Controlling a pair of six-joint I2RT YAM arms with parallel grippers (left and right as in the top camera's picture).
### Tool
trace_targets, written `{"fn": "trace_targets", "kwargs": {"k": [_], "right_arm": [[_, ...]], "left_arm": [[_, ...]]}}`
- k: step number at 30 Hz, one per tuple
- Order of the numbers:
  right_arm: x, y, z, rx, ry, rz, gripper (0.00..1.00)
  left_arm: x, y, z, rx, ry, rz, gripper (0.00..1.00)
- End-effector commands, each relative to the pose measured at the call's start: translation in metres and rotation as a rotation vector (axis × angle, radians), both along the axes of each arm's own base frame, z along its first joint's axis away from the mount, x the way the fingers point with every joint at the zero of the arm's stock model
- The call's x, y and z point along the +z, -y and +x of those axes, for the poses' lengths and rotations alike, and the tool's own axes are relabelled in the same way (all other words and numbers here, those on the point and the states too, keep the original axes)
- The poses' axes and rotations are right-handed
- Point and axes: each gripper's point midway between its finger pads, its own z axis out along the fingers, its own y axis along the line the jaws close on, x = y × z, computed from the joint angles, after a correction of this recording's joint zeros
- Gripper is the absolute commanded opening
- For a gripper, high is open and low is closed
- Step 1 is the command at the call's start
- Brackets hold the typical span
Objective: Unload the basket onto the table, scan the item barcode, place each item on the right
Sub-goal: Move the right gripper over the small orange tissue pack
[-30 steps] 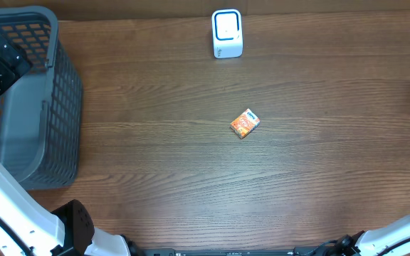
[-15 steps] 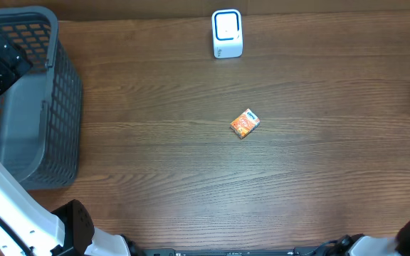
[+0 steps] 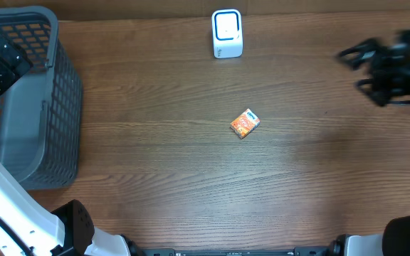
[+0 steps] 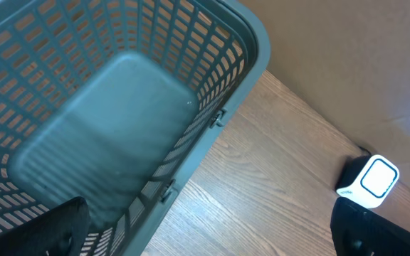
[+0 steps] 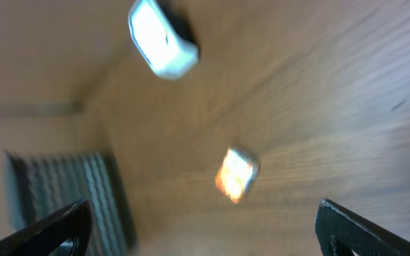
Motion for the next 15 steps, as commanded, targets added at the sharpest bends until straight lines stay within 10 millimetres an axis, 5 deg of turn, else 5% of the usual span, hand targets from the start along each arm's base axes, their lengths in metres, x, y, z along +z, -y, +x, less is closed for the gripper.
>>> {"fn": "trace_targets", "kwargs": {"k": [1,9,12,15], "right_arm": [[-0.030,-0.044,-0.005,0.133,-0.007,-0.096,1.00],[-0.087,-0.130,0.007,0.326,0.163,-0.224,0.86],[-0.112,-0.147,0.013,0.347,0.191,-0.283,0.80],[-0.159,-0.176,0.010,0.397,0.113,-0.281,0.76]], "left_arm": [[0.000,-0.002,-0.001,0.019,0.001,-0.006,1.00],[0.000,-0.002,-0.001,0.018,0.001,-0.006,1.00],[0.000,-0.003,-0.001,0.019,0.000,-0.005,1.00],[-0.001,-0.002,-0.001,0.018,0.000,-0.006,1.00]]}}
